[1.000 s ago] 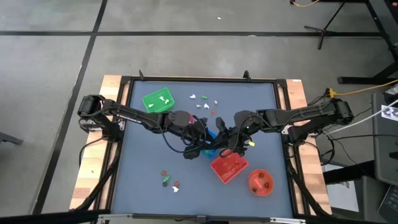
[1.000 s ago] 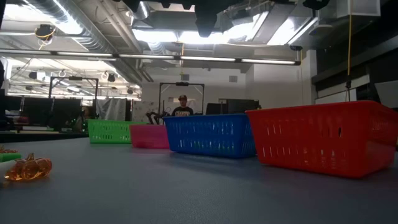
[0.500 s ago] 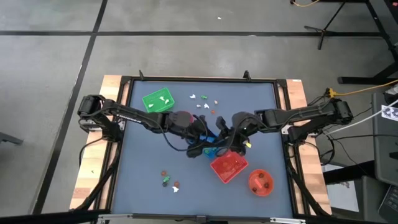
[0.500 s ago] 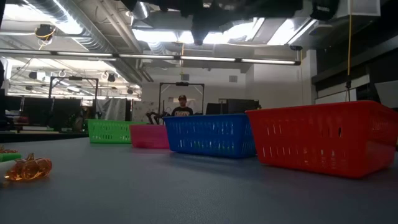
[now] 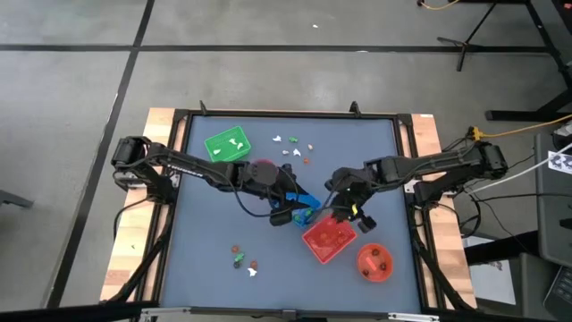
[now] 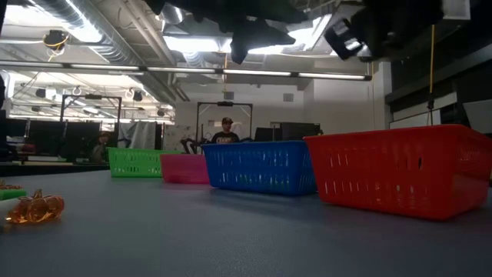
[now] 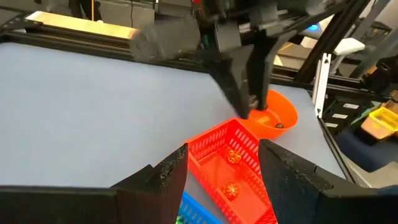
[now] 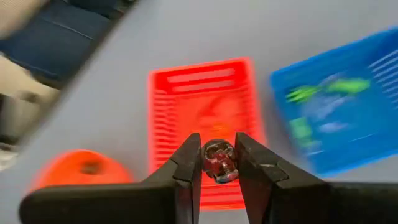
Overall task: Sort Halloween decoration
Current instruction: Put the black skull toy into the transparent orange bin
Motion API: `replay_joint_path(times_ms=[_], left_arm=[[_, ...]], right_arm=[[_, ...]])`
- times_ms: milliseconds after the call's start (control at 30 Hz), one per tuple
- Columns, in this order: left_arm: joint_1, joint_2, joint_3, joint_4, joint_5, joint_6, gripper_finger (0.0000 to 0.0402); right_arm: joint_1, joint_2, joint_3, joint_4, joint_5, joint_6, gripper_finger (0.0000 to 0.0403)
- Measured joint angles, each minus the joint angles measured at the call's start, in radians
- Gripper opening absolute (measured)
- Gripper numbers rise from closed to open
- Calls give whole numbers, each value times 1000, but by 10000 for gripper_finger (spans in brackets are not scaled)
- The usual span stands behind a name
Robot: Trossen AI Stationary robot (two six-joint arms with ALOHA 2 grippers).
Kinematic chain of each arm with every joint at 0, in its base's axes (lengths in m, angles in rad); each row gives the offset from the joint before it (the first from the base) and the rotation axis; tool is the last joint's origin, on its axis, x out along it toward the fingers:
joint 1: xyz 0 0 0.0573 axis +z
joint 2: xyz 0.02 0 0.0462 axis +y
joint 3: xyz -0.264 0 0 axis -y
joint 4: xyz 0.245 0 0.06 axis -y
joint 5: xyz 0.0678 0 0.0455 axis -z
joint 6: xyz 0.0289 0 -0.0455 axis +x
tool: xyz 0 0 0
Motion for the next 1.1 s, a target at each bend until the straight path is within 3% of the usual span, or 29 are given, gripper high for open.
replay_joint_path(times_ms=[167,633,1100], left_arm=[[0,0,0,-2,0,2,181],[0,0,-2,-3,2,2,181],[-3,0,-3,-3,3,2,181]], right_arm=[[81,13,-25,-15,-64,190,76],[351,14,-156,-15,-52,623,76],[397,14,-175,-5,-42,794,76]])
